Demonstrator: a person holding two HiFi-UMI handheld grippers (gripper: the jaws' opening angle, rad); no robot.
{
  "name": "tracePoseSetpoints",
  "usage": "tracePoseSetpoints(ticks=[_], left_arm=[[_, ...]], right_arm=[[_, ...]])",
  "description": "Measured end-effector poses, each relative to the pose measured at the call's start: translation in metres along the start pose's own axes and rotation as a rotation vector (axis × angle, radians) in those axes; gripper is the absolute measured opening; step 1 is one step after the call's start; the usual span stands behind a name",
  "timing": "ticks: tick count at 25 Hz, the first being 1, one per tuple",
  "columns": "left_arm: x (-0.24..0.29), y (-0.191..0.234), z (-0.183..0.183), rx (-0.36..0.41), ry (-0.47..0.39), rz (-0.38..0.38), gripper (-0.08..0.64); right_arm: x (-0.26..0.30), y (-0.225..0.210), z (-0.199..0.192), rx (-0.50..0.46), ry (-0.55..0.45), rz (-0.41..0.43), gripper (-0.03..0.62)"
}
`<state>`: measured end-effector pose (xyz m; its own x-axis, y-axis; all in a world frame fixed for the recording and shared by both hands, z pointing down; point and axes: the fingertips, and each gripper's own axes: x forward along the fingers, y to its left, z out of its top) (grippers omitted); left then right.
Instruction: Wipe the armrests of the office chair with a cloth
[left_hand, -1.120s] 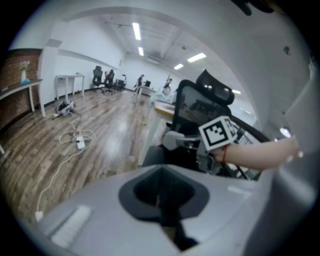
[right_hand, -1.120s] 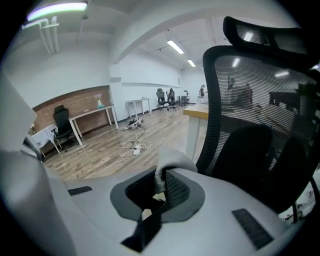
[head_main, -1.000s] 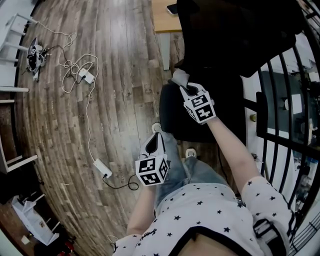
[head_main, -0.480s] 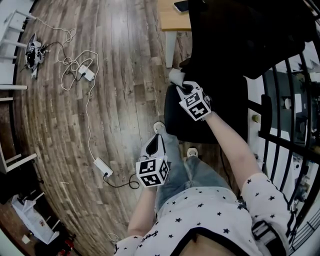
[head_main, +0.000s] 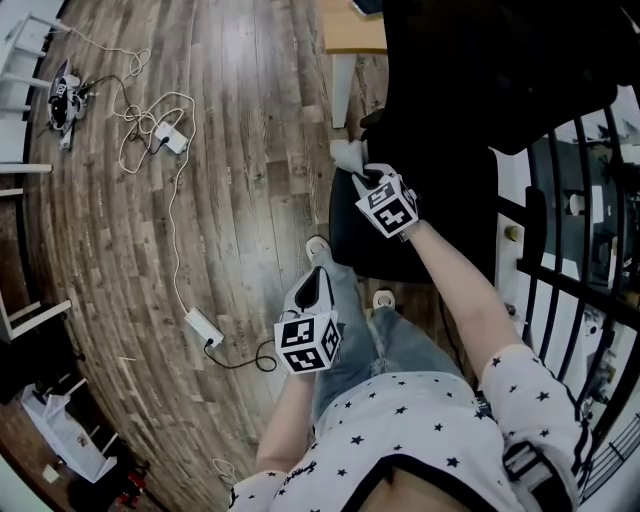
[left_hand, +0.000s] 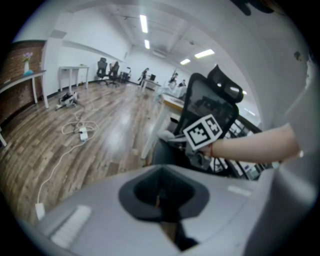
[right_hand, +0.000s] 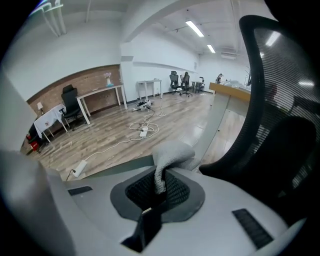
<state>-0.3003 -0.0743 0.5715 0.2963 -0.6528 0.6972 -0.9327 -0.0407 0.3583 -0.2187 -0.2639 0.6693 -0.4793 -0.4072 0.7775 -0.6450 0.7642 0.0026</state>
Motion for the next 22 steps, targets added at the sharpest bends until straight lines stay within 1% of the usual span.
tracePoseSetpoints(ticks=[8,12,18,22], left_arm=[[-0.001,-0.003,0.002,-0.005,-0.012,0.007,0.006],[-0.002,-0.006,0.000,-0.006,-0.015,0.007,0.006],[-0.006,-0.008,-0.002,-0.006,-0.016,0.006,0.006],[-0.006,-0.010,-0.001,-0.004,-0.022,0.007,0.006]], right_arm=[[0.002,0.000,0.001,0.016,0.014,0.045,0.031],[0.002,0.000,-0.002,0.026,0.031,0.035,0.031],[0.002,0.003,-0.001,-0.009,0.034,0.005,0.031],[0.001,0.004,-0.001,0.015,0.034,0.008,0.031]])
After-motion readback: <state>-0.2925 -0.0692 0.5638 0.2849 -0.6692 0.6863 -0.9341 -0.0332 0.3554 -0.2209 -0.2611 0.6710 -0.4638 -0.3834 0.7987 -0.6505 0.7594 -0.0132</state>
